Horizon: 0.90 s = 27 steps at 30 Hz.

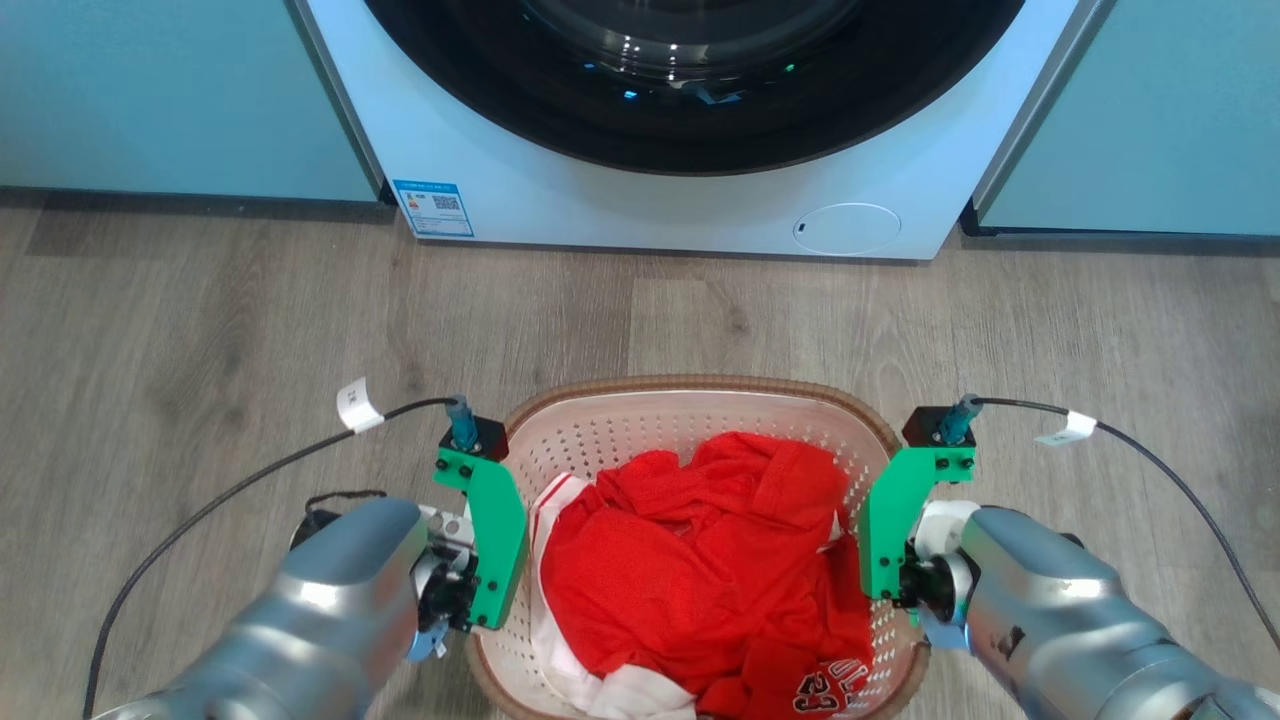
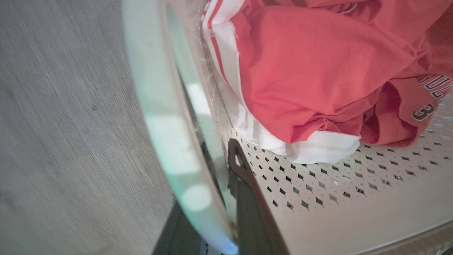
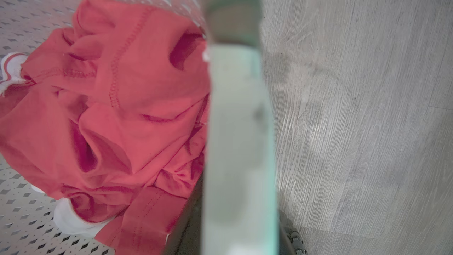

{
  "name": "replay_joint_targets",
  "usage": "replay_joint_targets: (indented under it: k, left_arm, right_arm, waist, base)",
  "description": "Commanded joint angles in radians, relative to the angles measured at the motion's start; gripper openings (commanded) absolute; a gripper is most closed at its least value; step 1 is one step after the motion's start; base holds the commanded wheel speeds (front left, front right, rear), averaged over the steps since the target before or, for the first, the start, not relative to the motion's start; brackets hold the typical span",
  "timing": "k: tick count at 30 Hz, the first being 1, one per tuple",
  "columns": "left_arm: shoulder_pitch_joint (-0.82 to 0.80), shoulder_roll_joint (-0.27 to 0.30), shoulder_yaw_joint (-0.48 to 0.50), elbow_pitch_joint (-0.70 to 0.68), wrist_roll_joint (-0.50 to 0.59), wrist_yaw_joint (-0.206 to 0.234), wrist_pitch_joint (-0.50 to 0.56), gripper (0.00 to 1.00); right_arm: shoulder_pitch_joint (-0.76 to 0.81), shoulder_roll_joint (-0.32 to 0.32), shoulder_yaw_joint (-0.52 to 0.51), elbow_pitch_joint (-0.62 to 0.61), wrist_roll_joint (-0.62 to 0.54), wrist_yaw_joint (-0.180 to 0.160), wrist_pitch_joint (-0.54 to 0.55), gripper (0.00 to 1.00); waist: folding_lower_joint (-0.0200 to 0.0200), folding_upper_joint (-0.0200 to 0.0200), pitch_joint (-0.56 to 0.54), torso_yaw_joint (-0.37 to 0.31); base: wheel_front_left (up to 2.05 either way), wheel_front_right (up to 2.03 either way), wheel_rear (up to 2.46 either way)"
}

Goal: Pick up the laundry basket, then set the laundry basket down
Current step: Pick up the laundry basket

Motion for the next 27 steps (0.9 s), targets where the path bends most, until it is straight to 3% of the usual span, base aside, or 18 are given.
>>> replay_joint_targets:
  k: [1,27]
  left_arm:
    - [-0.032,0.014,0.003,-0.017,0.01,-0.007,-0.001,0.0]
    - [0.086,0.007,0.003,-0.033,0.041,-0.007,0.069,0.0]
  right_arm:
    - [-0.035,0.024,0.019,-0.027,0.004,0.008,-0.014,0.0]
    - [0.068,0.024,0.103,-0.03,0.086,0.008,0.026,0.0]
  waist:
    - [0.0,-0.0001,0.0,0.0]
    - [0.0,-0.0001,-0.076,0.001]
  base:
    - [0.0,0.0,0.0]
    - [0.0,0.0,0.0]
